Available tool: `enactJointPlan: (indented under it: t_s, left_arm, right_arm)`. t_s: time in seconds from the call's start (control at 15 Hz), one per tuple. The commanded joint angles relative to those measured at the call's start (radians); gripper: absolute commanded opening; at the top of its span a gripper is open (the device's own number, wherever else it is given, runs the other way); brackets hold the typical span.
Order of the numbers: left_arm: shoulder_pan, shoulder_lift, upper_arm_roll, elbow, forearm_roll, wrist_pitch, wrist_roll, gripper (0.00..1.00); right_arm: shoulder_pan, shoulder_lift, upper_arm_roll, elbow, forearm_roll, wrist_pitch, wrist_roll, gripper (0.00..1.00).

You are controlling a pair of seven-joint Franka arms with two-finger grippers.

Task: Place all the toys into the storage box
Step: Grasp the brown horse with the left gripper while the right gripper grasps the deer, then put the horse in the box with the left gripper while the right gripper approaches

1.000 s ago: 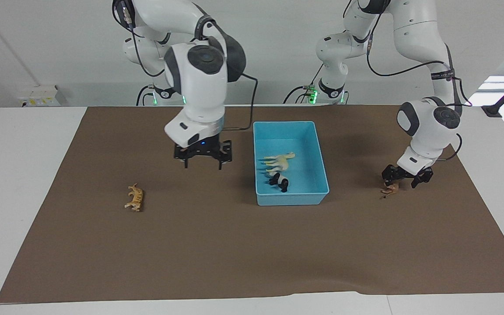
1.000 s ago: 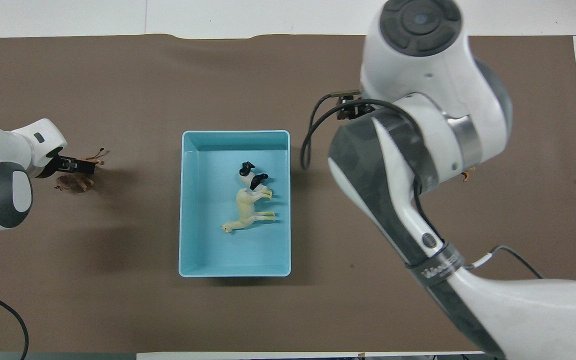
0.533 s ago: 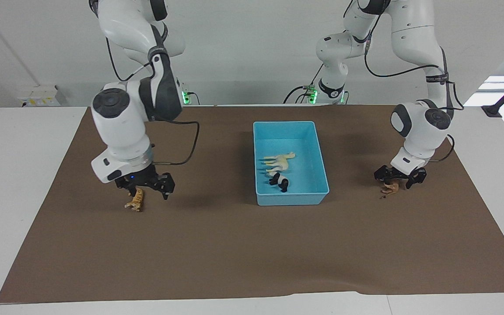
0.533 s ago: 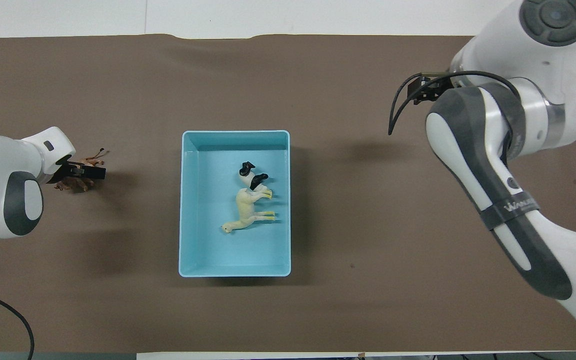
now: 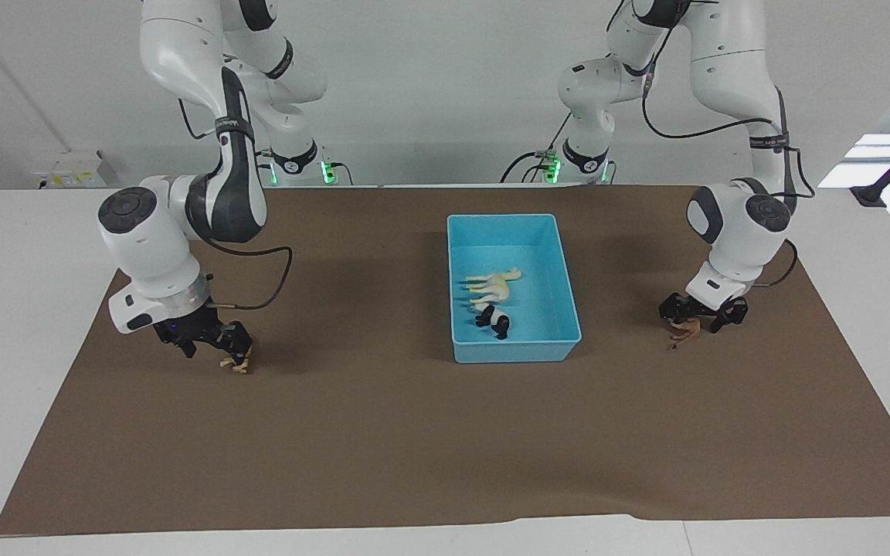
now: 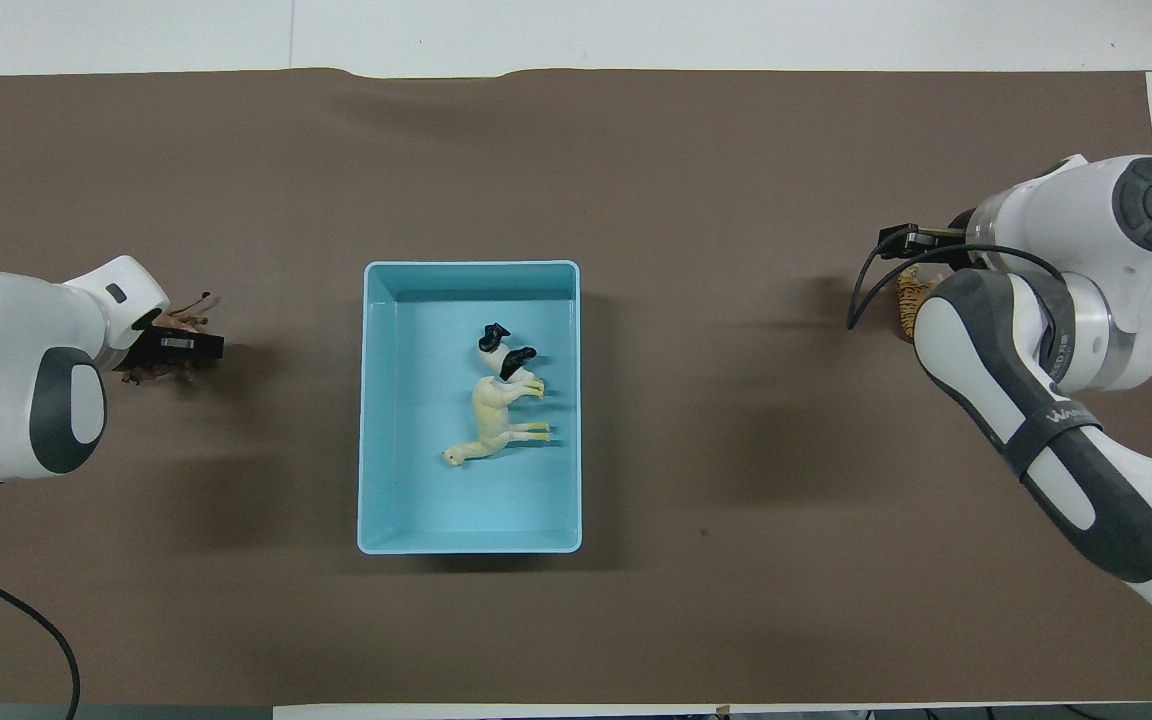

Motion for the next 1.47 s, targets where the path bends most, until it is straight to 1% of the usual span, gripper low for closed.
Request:
enactJointPlan:
  t_s: [0.0, 0.33, 0.4, 0.47, 0.53, 0.6, 0.67, 0.8, 0.93, 1.0, 1.07, 1.13, 1.2, 1.27, 1.33, 1.4]
  left_arm:
    - [-0.053, 0.022, 0.005, 0.059, 0.005, -0.092, -0.107, 0.00]
    - [-0.071, 0.013, -0.001, 0.114, -0.020, -0.163, -0.144, 0.00]
    - [-0.080, 0.012, -0.001, 0.137, -0.029, -0.190, -0.164, 0.00]
    - [-0.093, 0.012, -0.001, 0.163, -0.032, -0.221, -0.188, 0.00]
    - [-0.105, 0.011, -0.001, 0.182, -0.032, -0.244, -0.213, 0.00]
    - [-0.114, 0.009, -0.001, 0.203, -0.032, -0.270, -0.236, 0.00]
    - [-0.132, 0.006, -0.001, 0.217, -0.032, -0.299, -0.256, 0.00]
    - [-0.156, 0.003, 0.001, 0.243, -0.032, -0.341, -0.300, 0.00]
    - [-0.186, -0.015, -0.006, 0.265, -0.037, -0.397, -0.366, 0.00]
    - [-0.212, -0.024, -0.013, 0.306, -0.057, -0.463, -0.420, 0.00]
    - [-0.244, -0.024, -0.018, 0.373, -0.084, -0.547, -0.480, 0.00]
    - [-0.281, -0.020, -0.016, 0.433, -0.107, -0.607, -0.544, 0.00]
    - [-0.322, -0.017, -0.016, 0.474, -0.123, -0.641, -0.627, 0.00]
    - [-0.381, -0.017, -0.016, 0.481, -0.124, -0.645, -0.728, 0.00]
    - [-0.440, -0.017, -0.016, 0.472, -0.126, -0.625, -0.849, 0.00]
    - [-0.476, -0.023, -0.016, 0.449, -0.124, -0.593, -0.939, 0.00]
  right_arm:
    - [-0.002, 0.011, 0.004, -0.077, 0.018, 0.108, -0.024, 1.00]
    - [-0.002, 0.024, 0.004, -0.096, 0.020, 0.124, -0.030, 1.00]
    - [-0.004, 0.024, 0.004, -0.098, 0.020, 0.125, -0.030, 1.00]
    - [-0.004, 0.022, 0.004, -0.105, 0.020, 0.125, -0.028, 0.98]
    - [-0.004, 0.021, 0.004, -0.107, 0.020, 0.125, -0.030, 0.68]
    - [-0.004, 0.021, 0.004, -0.108, 0.020, 0.124, -0.028, 0.18]
    - [-0.002, 0.021, 0.004, -0.107, 0.020, 0.124, -0.021, 0.00]
    - [-0.004, 0.019, 0.004, -0.110, 0.020, 0.124, -0.033, 0.00]
    - [-0.004, 0.019, 0.004, -0.110, 0.020, 0.122, -0.035, 0.00]
    - [-0.004, 0.019, 0.004, -0.110, 0.020, 0.119, -0.035, 0.00]
    - [-0.004, 0.019, 0.004, -0.110, 0.020, 0.119, -0.036, 0.00]
    - [-0.004, 0.018, 0.004, -0.110, 0.018, 0.116, -0.038, 0.00]
    - [-0.004, 0.019, 0.004, -0.104, 0.018, 0.109, -0.038, 0.00]
    - [-0.001, 0.019, 0.004, -0.095, 0.014, 0.096, -0.036, 0.00]
    - [0.001, 0.018, 0.004, -0.079, 0.009, 0.071, -0.035, 0.00]
    - [0.008, 0.014, 0.004, -0.058, 0.006, 0.038, -0.035, 0.00]
